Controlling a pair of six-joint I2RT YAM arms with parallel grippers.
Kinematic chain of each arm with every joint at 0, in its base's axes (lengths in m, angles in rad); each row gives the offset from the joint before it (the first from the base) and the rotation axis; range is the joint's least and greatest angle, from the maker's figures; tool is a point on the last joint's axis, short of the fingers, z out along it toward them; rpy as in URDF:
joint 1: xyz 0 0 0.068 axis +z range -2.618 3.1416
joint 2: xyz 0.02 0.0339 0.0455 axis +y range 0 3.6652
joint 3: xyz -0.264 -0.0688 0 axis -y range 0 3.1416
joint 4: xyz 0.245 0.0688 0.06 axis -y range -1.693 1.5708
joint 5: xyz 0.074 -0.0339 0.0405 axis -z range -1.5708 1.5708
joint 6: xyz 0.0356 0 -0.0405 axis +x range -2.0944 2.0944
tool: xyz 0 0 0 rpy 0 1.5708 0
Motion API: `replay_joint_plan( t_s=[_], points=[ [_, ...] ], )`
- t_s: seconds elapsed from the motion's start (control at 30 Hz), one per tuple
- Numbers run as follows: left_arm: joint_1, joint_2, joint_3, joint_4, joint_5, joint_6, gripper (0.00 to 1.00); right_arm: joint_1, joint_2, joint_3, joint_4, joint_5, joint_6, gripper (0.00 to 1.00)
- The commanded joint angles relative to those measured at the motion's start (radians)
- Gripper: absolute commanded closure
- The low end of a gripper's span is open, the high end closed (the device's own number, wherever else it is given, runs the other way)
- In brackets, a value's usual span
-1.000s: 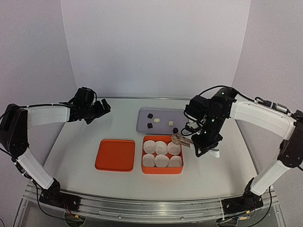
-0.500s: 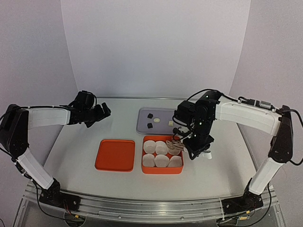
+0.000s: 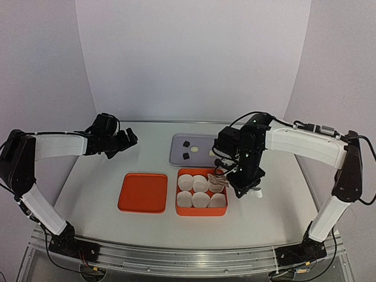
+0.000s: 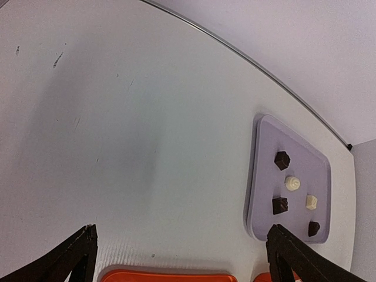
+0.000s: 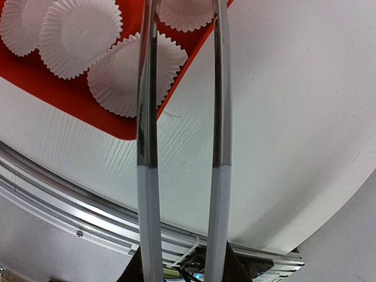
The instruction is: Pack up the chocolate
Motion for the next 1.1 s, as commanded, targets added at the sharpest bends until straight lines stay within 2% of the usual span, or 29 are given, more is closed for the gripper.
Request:
replay_joint_plan(
  t_s=[0.0,0.7,1.07],
  points=[
    [0.006,-0.038,0.0,0.022,0.001,0.004,0.0,0.012,0.026,0.037,-0.043,0.013,0.012,1.0],
    [0.006,-0.095,-0.042,0.02,-0.019,-0.008,0.0,0.017,0.047,0.037,-0.066,0.051,0.031,0.99],
    [0.006,-0.112,-0.051,0.02,-0.03,-0.012,0.0,0.017,0.057,0.039,-0.067,0.055,0.04,0.83]
  ],
)
